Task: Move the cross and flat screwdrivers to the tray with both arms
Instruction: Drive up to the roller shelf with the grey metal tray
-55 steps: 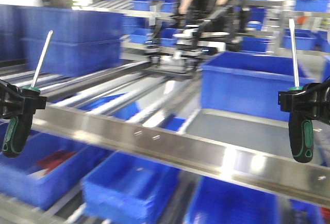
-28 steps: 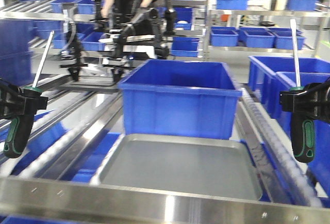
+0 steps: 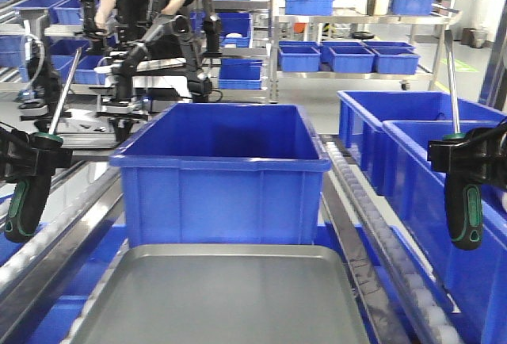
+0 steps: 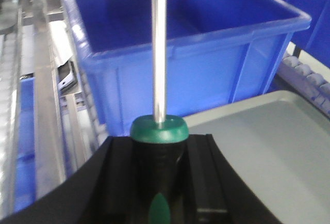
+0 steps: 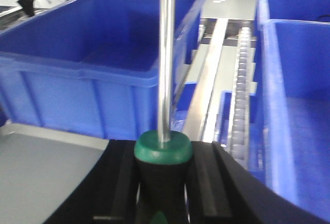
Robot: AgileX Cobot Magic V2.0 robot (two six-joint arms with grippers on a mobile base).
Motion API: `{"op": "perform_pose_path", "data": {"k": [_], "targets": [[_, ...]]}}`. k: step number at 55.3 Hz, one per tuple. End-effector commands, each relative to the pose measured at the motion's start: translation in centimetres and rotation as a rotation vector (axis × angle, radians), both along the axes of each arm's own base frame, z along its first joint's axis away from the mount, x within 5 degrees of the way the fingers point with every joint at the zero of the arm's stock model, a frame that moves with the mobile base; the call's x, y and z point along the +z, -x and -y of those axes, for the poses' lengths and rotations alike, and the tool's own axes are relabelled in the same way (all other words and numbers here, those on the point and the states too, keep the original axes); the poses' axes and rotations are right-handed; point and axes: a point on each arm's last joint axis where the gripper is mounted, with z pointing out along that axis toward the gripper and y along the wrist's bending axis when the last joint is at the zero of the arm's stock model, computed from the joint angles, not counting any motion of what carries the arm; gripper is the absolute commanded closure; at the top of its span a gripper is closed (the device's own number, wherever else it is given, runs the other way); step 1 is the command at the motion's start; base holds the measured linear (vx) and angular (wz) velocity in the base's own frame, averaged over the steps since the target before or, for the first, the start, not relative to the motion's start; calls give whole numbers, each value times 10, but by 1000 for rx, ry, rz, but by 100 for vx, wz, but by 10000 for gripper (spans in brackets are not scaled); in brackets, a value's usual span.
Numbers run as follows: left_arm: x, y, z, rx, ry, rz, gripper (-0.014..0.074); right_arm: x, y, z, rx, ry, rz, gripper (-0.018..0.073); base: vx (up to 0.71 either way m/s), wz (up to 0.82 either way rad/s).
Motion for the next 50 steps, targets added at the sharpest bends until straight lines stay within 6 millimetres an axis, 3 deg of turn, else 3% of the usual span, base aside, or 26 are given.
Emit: {"op": "perform_pose_path", "data": {"k": [1,50], "targets": [[24,7,0,23,54,118,596,23,6,3,-14,-24,142,567,11,-18],[24,7,0,24,61,115,596,24,4,1,-12,-50,148,567,3,-7]]}}
